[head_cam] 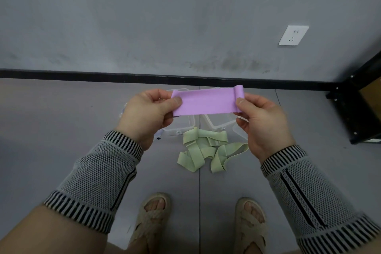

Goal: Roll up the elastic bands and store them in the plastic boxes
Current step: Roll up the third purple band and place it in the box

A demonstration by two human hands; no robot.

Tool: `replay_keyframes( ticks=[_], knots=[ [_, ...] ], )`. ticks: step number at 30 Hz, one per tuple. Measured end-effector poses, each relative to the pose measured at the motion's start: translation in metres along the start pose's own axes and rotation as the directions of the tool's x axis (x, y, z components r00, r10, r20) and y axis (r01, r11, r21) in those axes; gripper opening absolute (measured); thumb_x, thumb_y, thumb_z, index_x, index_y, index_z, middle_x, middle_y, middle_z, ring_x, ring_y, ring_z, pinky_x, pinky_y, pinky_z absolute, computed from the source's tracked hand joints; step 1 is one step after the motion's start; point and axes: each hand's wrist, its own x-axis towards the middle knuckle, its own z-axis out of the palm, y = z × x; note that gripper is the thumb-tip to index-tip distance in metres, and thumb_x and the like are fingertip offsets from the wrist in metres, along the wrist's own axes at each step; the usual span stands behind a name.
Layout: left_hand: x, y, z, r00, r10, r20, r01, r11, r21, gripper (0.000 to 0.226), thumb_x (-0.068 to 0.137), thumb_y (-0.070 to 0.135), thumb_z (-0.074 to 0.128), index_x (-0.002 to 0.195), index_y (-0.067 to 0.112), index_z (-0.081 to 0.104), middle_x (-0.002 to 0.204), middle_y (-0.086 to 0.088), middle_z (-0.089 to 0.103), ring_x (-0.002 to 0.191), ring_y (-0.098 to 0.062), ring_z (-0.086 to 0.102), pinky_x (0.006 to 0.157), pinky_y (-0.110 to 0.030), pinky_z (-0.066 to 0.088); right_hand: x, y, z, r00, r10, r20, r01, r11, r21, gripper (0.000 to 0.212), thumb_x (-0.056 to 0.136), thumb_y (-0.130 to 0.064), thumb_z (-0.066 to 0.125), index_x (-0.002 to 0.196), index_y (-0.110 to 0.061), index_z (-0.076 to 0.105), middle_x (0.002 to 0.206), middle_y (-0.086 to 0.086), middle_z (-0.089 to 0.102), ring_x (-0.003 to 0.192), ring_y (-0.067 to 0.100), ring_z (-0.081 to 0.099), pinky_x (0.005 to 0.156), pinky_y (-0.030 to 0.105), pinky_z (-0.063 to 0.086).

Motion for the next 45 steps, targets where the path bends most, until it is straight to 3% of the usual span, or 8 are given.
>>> replay_keyframes(
  ticks=[5, 8, 11, 14, 18, 23, 35, 45],
  knots=[
    [0.001, -0.008, 0.002, 1.0, 0.026, -0.017, -0.02, 0.965, 0.261, 0.011, 0.083, 0.006, 0.065, 0.083, 0.015, 0.059, 0.077, -0.002, 0.062, 0.069, -0.013, 0.055, 0.059, -0.021, 0.045, -0.006, -0.005, 0.0, 0.986, 0.014, 0.166, -0.01, 1.0, -0.024, 0.011, 0.087, -0.005, 0.061, 0.09, -0.015, 0.067, 0.078, 0.001, 0.065, 0.068, 0.01, 0.055, 0.061, 0.023, 0.042],
    [-0.001, -0.011, 0.009, 0.984, 0.175, -0.012, -0.155, 0.896, 0.416, 0.027, 0.087, 0.013, 0.061, 0.113, 0.02, 0.056, 0.107, 0.007, 0.059, 0.097, -0.006, 0.054, 0.079, -0.02, 0.044, -0.014, -0.006, 0.005, 0.941, 0.013, 0.338, 0.017, 0.996, -0.085, 0.014, 0.084, -0.002, 0.062, 0.092, -0.013, 0.069, 0.075, 0.001, 0.066, 0.066, 0.01, 0.056, 0.06, 0.023, 0.043],
    [-0.009, -0.006, 0.018, 0.959, 0.268, 0.089, -0.282, 0.9, 0.333, 0.036, 0.094, 0.013, 0.049, 0.128, 0.023, 0.05, 0.128, 0.011, 0.053, 0.115, 0.001, 0.046, 0.101, -0.018, 0.036, -0.022, -0.005, 0.01, 0.868, 0.03, 0.496, 0.027, 0.994, -0.107, 0.018, 0.082, -0.001, 0.062, 0.097, -0.01, 0.069, 0.077, 0.005, 0.067, 0.067, 0.011, 0.059, 0.063, 0.024, 0.049],
    [-0.017, -0.004, 0.022, 0.961, 0.22, 0.165, -0.258, 0.93, 0.262, 0.03, 0.097, 0.021, 0.041, 0.123, 0.028, 0.055, 0.119, 0.012, 0.061, 0.097, 0.014, 0.051, 0.084, -0.003, 0.037, -0.025, -0.007, 0.011, 0.837, 0.035, 0.546, 0.03, 0.993, -0.111, 0.018, 0.084, -0.001, 0.06, 0.098, -0.008, 0.07, 0.077, 0.007, 0.066, 0.065, 0.011, 0.057, 0.059, 0.021, 0.048],
    [-0.016, -0.005, 0.021, 0.963, 0.191, 0.19, -0.234, 0.942, 0.24, 0.024, 0.097, 0.02, 0.044, 0.11, 0.026, 0.063, 0.107, 0.005, 0.063, 0.096, -0.003, 0.056, 0.082, -0.015, 0.042, -0.023, -0.006, 0.008, 0.874, 0.043, 0.485, 0.037, 0.987, -0.155, 0.017, 0.085, -0.003, 0.061, 0.098, -0.009, 0.07, 0.071, 0.001, 0.066, 0.063, 0.01, 0.053, 0.057, 0.02, 0.04],
    [-0.012, -0.005, 0.018, 0.945, 0.217, 0.245, -0.271, 0.939, 0.213, 0.014, 0.088, 0.012, 0.057, 0.091, 0.024, 0.064, 0.07, 0.005, 0.054, 0.067, -0.012, 0.047, 0.061, -0.023, 0.038, -0.021, -0.006, 0.009, 0.909, 0.069, 0.41, -0.008, 0.989, -0.149, 0.013, 0.085, -0.005, 0.061, 0.091, -0.012, 0.07, 0.066, -0.003, 0.064, 0.061, 0.009, 0.052, 0.057, 0.021, 0.038],
    [-0.006, -0.006, 0.013, 0.915, 0.306, 0.264, -0.377, 0.881, 0.286, 0.022, 0.079, 0.019, 0.066, 0.093, 0.034, 0.06, 0.074, 0.006, 0.059, 0.066, -0.014, 0.054, 0.07, -0.041, 0.051, -0.021, -0.002, 0.012, 0.943, 0.065, 0.326, -0.004, 0.983, -0.184, 0.012, 0.084, -0.005, 0.064, 0.089, -0.015, 0.069, 0.076, 0.002, 0.066, 0.069, 0.013, 0.057, 0.065, 0.027, 0.041],
    [-0.002, -0.012, 0.01, 0.895, 0.347, 0.28, -0.427, 0.848, 0.313, 0.02, 0.074, 0.025, 0.054, 0.091, 0.035, 0.059, 0.066, 0.018, 0.055, 0.073, -0.011, 0.052, 0.084, -0.042, 0.046, -0.023, -0.008, 0.011, 0.908, 0.086, 0.41, -0.051, 0.994, -0.095, 0.013, 0.085, -0.001, 0.059, 0.091, -0.01, 0.067, 0.065, -0.003, 0.064, 0.054, 0.005, 0.054, 0.05, 0.016, 0.041]
  ],
)
